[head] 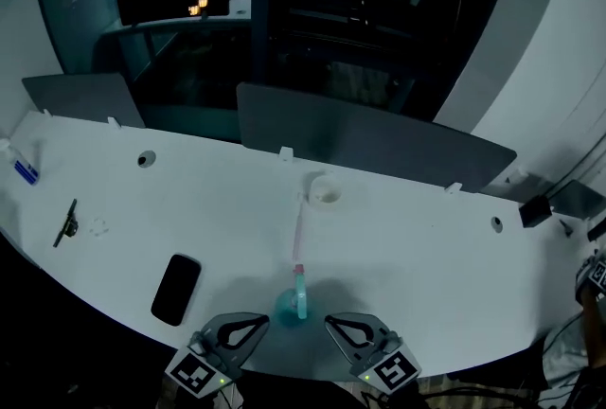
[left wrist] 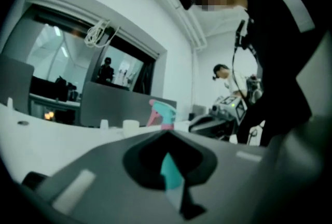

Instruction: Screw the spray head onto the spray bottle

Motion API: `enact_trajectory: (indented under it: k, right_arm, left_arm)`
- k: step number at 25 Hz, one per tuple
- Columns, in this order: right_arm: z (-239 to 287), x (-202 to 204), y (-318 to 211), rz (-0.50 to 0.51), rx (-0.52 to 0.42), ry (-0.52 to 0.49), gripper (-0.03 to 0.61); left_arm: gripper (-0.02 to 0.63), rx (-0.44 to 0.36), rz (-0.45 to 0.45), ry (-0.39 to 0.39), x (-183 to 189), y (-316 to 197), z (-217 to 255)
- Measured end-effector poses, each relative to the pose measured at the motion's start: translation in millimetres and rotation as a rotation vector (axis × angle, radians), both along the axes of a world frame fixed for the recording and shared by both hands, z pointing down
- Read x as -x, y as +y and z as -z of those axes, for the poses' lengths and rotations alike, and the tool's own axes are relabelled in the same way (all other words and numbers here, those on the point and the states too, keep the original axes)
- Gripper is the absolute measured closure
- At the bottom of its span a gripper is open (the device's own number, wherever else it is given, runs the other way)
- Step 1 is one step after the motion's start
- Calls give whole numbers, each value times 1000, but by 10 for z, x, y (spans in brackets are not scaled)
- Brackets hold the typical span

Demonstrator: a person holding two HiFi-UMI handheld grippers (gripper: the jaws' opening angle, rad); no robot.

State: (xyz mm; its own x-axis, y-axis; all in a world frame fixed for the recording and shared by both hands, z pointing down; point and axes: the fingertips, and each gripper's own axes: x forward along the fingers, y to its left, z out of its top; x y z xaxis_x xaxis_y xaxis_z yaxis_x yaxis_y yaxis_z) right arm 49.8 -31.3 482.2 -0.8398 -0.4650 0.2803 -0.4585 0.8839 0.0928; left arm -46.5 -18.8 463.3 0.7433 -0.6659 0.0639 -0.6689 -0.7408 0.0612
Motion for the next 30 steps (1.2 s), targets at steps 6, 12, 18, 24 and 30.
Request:
enact_trajectory:
  k: [6,12,18,24,30]
  right_arm:
    - [53,-48,58,3,4,-103,575]
    - [186,21,146,-8,-22,-156,575]
    - [300,149,471,-99,-102,-126,575]
    - [406,287,1131,-294,-156,-181,575]
    - [553,275,1892,-510,-248,-182,575]
  left_arm:
    - [612,-69,215,-141,-116,201,69]
    - [612,-68,344,-88,-53,480,229]
    - [612,-112,392,-120,210,739,331]
    - [612,-150,492,-167,513,1261,342]
    - [612,-148,491,-110,509,1888,365]
